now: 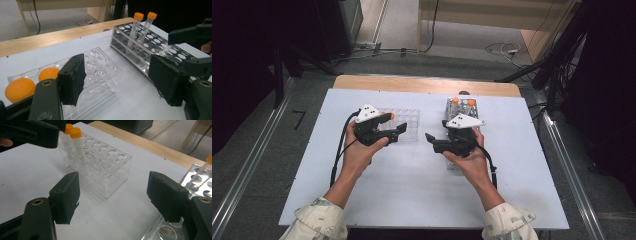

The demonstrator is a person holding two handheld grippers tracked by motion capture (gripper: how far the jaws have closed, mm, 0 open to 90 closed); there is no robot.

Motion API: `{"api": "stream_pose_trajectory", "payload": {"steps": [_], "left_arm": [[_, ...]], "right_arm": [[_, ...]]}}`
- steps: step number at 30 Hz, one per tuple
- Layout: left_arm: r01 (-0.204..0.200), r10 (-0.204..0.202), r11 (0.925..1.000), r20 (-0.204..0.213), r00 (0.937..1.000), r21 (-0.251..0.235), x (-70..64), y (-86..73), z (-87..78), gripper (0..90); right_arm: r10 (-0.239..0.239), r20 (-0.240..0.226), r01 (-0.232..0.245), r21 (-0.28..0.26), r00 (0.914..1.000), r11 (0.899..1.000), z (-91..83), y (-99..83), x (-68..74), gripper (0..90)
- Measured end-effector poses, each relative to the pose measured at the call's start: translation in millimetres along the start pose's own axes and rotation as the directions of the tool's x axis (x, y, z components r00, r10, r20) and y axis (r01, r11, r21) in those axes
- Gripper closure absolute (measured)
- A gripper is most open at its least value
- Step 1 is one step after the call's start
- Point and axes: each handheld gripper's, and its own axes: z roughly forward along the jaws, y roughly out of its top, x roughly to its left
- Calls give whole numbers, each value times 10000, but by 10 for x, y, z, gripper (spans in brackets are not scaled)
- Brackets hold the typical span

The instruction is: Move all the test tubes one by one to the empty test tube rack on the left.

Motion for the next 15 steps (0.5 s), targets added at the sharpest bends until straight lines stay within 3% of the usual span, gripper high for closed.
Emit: {"api": "stream_pose_trajectory", "payload": {"steps": [9,15], "left_arm": [[-102,100,9999,234,9997,59,-59,-46,-75,293],[-257,256,9997,332,9991,35,-80,-45,-114,282]], "right_arm": [[412,603,-408,-81,9973,9991,-60,-29,-206,244],[817,1196,-812,-95,9894,9967,-61,-65,-399,244]]}}
